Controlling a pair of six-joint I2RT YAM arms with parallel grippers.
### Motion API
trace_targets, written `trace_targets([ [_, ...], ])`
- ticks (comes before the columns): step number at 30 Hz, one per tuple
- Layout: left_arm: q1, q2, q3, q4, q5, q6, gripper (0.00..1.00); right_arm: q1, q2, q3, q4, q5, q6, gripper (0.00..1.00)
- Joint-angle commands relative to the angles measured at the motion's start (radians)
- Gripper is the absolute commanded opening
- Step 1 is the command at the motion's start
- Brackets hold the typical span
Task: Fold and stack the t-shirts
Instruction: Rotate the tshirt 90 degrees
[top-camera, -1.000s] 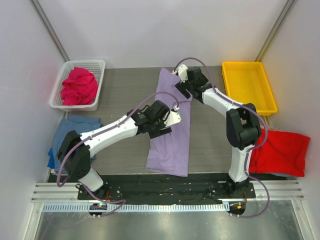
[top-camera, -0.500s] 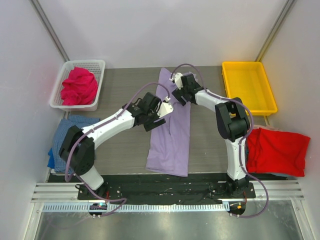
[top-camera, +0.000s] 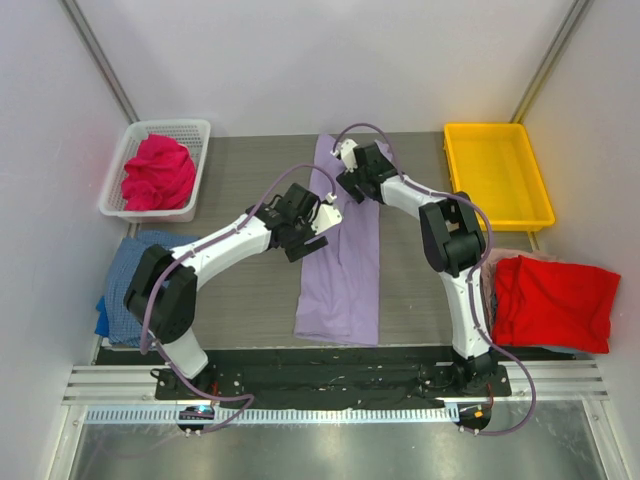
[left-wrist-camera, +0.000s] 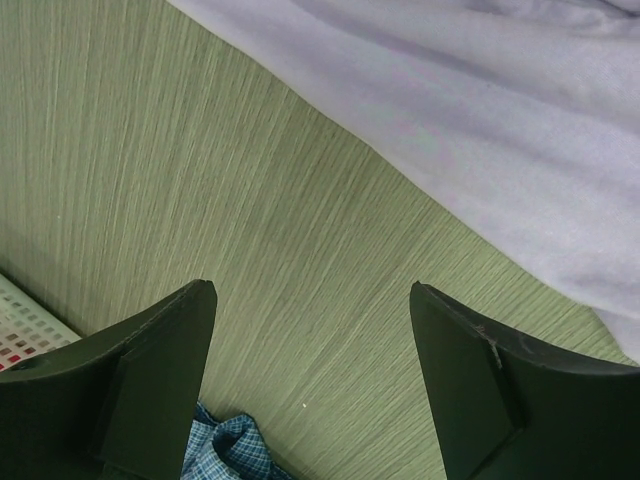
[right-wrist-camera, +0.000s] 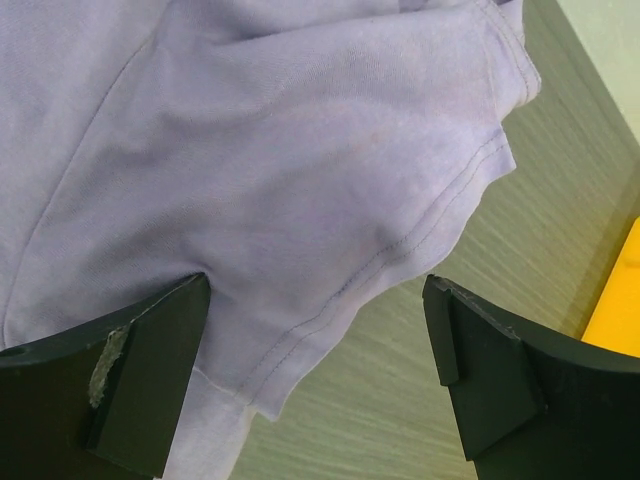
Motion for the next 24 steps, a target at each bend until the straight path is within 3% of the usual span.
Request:
trace_targets([
  [1, 0.012, 0.010, 0.033, 0.027, 0.014, 0.014, 0.83, 0.001, 0.080, 0.072, 0.004, 0.031, -0.030, 1.00],
  [24, 0.066, 0.149, 0.140, 0.056, 0.034, 0.011, 0.84, -0.062, 0.280, 0.350, -0.051, 0.074, -0.090, 1.00],
])
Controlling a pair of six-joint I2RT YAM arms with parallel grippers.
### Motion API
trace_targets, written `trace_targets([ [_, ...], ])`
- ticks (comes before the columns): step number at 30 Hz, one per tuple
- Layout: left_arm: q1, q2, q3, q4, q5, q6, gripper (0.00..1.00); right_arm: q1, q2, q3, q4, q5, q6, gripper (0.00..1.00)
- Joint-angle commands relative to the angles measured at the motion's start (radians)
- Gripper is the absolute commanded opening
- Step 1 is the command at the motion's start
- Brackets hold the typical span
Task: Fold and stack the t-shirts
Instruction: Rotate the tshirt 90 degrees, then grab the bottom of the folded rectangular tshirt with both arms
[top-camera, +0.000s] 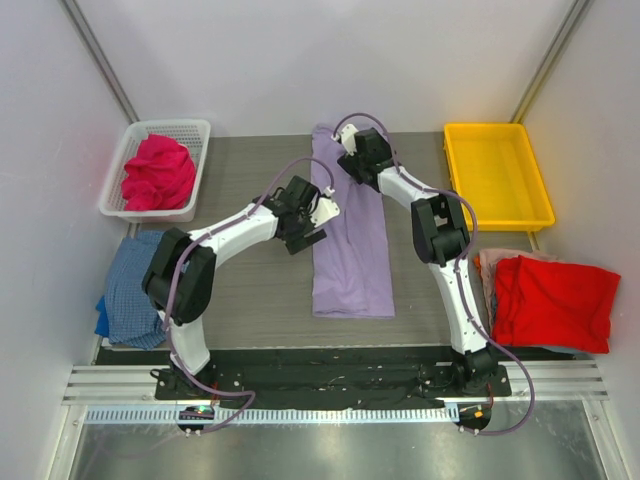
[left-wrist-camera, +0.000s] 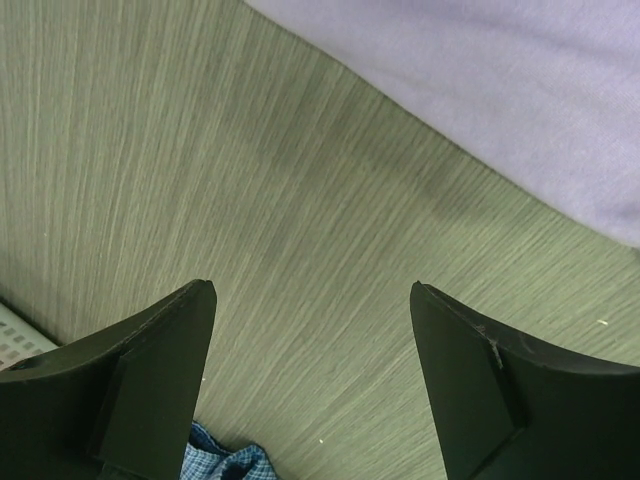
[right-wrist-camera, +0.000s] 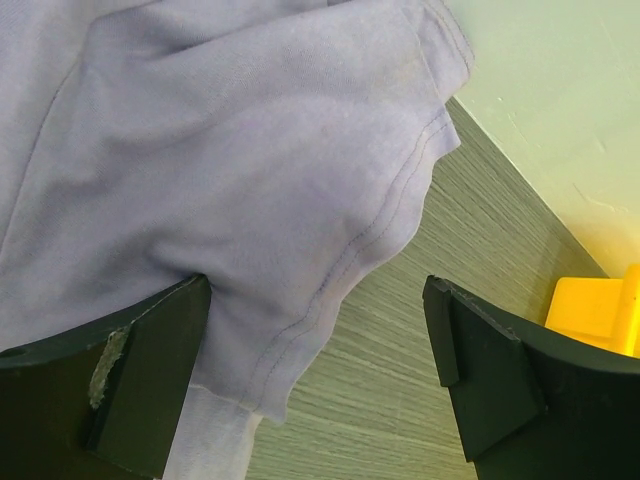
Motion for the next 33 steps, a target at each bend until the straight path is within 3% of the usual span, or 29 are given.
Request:
trace_targets([
  [1, 0.006, 0.008, 0.064, 0.035, 0.020, -0.012, 0.84, -0.015, 0.039, 0.012, -0.088, 0.019, -0.003, 1.00],
  [11, 0.004, -0.027, 0.107, 0.001, 0.000, -0.055, 0.89, -0.004, -0.163, -0.132, -0.092, 0.016, 0.036, 1.00],
  [14, 0.006, -0.038, 0.115, -0.008, -0.037, -0.087, 1.00, 0.000, -0.269, -0.222, -0.095, 0.018, 0.047, 1.00],
  [21, 0.013, -0.058, 0.105, -0.045, 0.009, -0.202, 1.00, 0.008, -0.547, -0.521, -0.098, 0.024, 0.084, 1.00],
  [25, 0.013, -0.074, 0.072, -0.129, 0.087, -0.241, 1.00, 0.028, -0.728, -0.681, -0.171, 0.010, 0.105, 0.98],
  [33, 0.006, -0.278, -0.160, -0.102, 0.467, -0.158, 1.00, 0.094, -1.139, -1.073, -0.351, -0.105, 0.125, 0.93],
])
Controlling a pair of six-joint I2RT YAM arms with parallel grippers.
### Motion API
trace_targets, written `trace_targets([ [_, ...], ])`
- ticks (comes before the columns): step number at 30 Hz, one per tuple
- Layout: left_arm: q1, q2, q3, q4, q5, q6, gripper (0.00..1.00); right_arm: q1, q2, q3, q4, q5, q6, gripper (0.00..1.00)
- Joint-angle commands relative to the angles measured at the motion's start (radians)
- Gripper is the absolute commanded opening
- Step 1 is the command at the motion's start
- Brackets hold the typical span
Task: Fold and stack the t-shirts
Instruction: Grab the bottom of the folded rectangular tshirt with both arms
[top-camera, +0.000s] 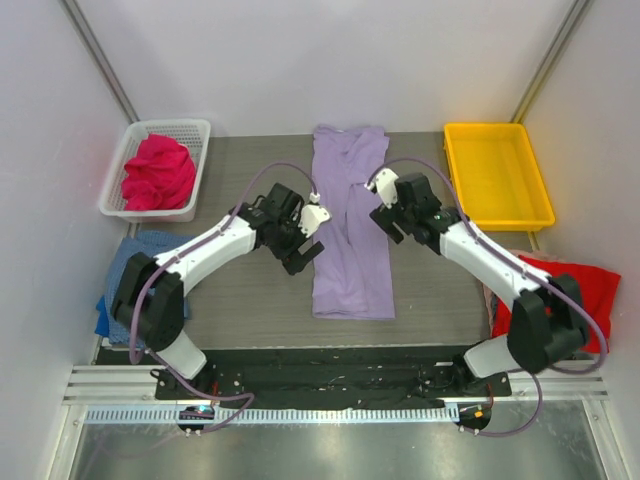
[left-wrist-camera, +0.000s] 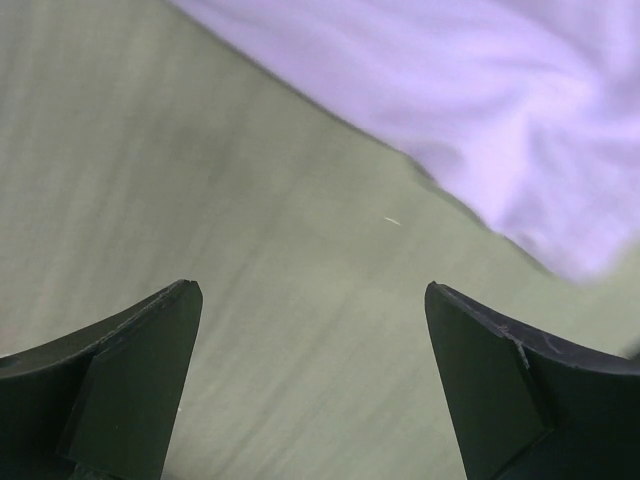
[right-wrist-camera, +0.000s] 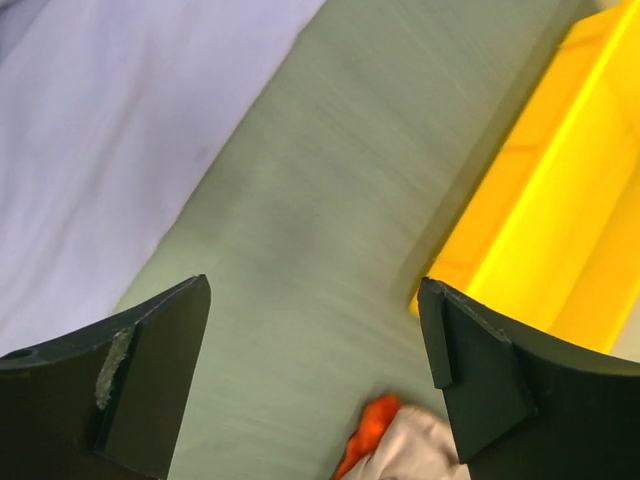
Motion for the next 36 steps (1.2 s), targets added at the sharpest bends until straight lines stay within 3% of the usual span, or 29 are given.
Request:
trace_targets([
  [1, -0.004, -0.110, -0.077, -0.010, 0.255, 0.049, 1.00, 0.039, -0.184, -0.159, -0.132, -0.081, 0.038, 0.90],
  [6, -0.051, -0.107, -0.126, -0.038, 0.410, 0.065, 1.00, 0.143, -0.308, -0.314, -0.224, -0.106, 0.055, 0.83],
  [15, -0.157, -0.038, -0.209, -0.020, 0.472, 0.036, 0.95, 0.268, -0.405, -0.396, -0.283, -0.156, 0.068, 0.75],
  [31, -0.193, 0.057, -0.189, 0.071, 0.337, -0.040, 0.89, 0.322, -0.358, -0.435, -0.238, -0.147, -0.014, 0.71],
  [36, -0.204, 0.082, -0.172, 0.074, 0.321, -0.043, 0.82, 0.322, -0.361, -0.457, -0.227, -0.129, -0.026, 0.70],
])
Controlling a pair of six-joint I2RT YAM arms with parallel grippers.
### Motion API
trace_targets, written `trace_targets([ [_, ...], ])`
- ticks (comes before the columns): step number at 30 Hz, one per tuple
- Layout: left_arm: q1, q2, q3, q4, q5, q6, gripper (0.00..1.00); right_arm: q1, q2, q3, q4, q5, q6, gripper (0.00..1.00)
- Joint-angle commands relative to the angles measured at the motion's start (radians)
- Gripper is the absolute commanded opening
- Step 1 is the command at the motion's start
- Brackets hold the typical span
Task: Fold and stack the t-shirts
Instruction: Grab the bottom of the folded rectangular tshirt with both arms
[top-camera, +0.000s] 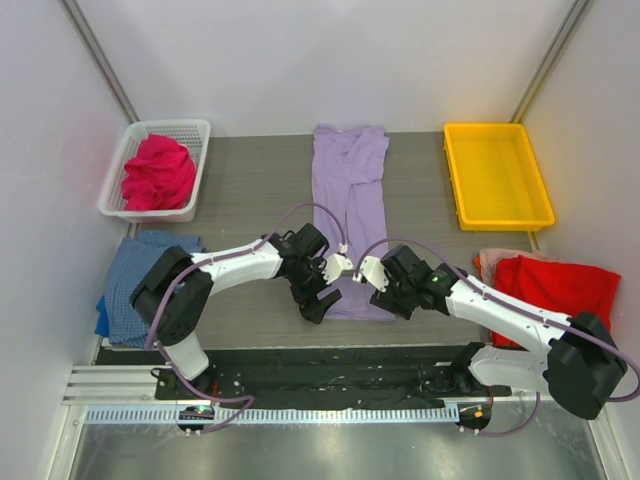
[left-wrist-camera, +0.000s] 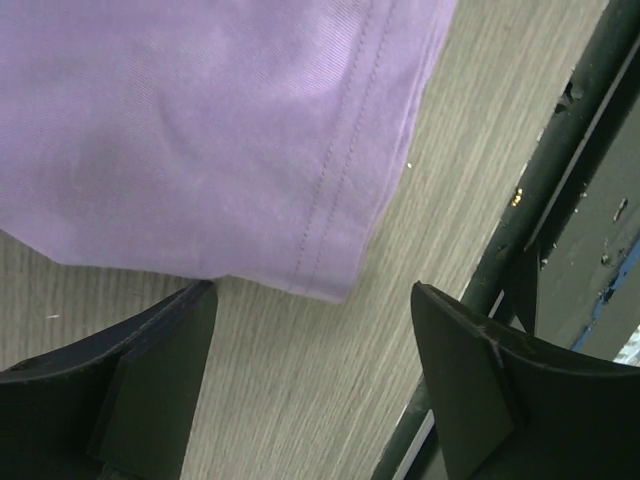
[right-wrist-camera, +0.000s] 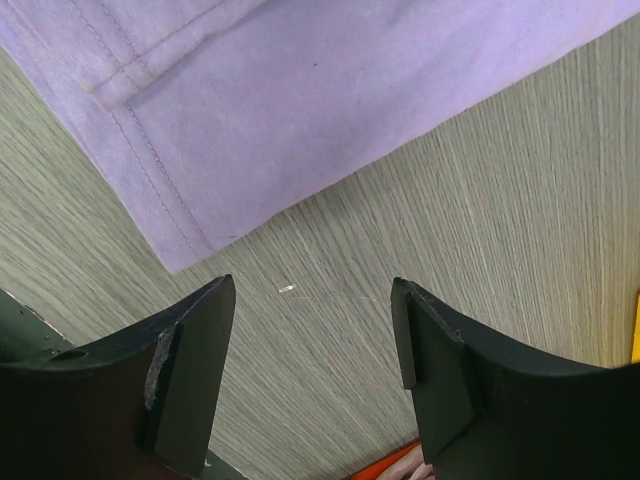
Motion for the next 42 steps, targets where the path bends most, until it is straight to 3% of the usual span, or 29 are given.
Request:
trace_targets([
  [1, -0.019, 0.037, 0.027, 0.035, -0.042, -0.017, 0.80, 0.006, -0.011, -0.015, 0.037, 0.020, -0.026, 0.70],
  [10, -0.076, 0.043, -0.013, 0.080, -0.146, -0.029, 0.63, 0.006, -0.027, -0.023, 0.031, -0.012, -0.025, 0.70],
  [16, -0.081, 0.057, -0.018, 0.066, -0.182, -0.029, 0.39, 0.006, -0.027, -0.006, 0.019, -0.019, -0.025, 0.69],
  [23, -0.090, 0.064, -0.015, 0.042, -0.197, -0.017, 0.24, 0.015, -0.015, 0.020, -0.009, -0.065, -0.012, 0.68],
  [42, -0.098, 0.066, -0.010, 0.015, -0.218, -0.005, 0.22, 0.145, 0.115, 0.026, 0.012, -0.157, -0.008, 0.67],
])
